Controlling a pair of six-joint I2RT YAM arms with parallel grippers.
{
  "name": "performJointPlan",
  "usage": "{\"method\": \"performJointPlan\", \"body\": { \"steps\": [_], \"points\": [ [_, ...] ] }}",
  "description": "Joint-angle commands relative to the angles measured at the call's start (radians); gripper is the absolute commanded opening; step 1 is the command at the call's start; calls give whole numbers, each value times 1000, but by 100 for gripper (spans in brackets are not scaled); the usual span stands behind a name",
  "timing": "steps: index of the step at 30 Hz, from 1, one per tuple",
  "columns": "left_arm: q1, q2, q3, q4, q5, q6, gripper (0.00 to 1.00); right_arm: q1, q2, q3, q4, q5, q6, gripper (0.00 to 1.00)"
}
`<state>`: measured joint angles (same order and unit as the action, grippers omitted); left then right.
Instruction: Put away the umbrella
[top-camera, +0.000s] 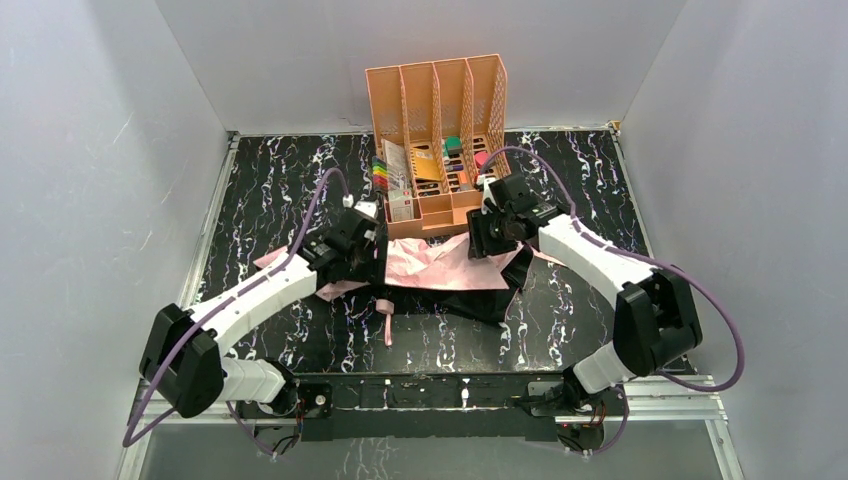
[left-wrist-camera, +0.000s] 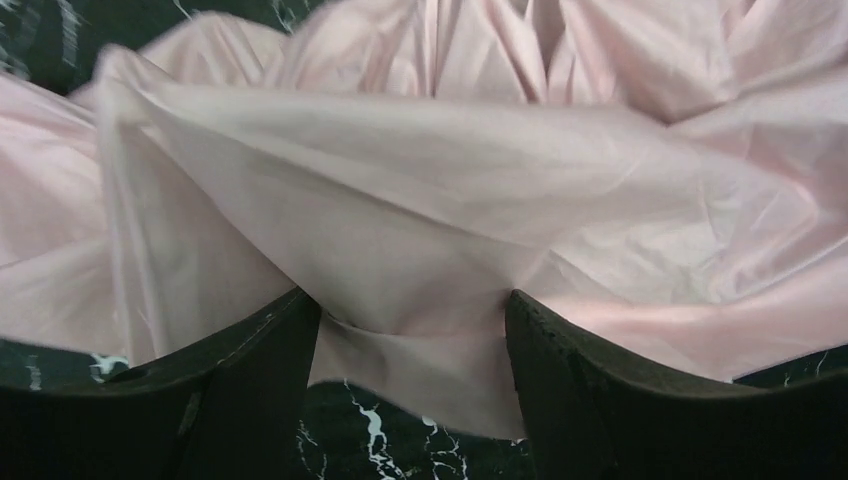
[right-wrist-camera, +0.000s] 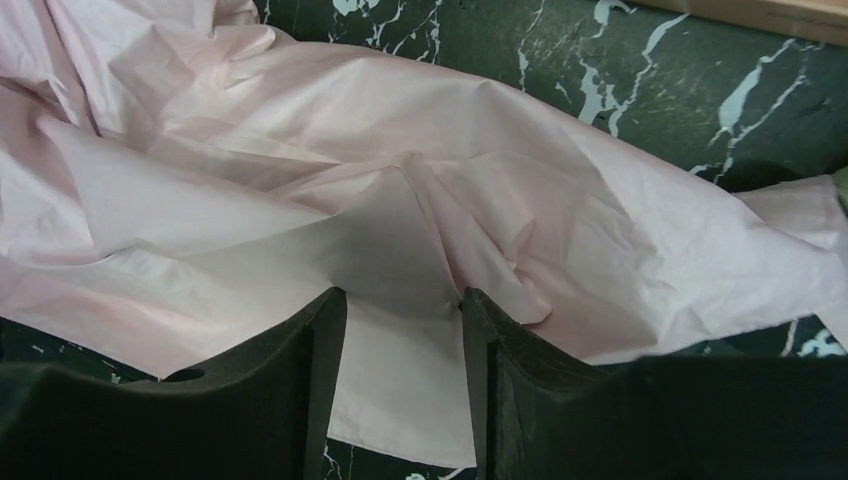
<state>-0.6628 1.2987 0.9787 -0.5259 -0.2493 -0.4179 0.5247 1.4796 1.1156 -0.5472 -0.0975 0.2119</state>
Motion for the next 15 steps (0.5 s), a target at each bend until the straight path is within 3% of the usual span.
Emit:
{"method": "performJointPlan", "body": {
  "steps": [1, 9, 15],
  "points": [
    [7, -17, -109, 219, 127, -68, 66, -2, 48, -41, 144, -55, 11, 56],
    [10, 36, -151, 342, 142, -74, 71, -2, 111, -133, 266, -100, 43, 61],
    [42, 47, -118, 337, 206, -47, 70, -2, 108, -135, 274, -114, 2, 62]
  ]
}}
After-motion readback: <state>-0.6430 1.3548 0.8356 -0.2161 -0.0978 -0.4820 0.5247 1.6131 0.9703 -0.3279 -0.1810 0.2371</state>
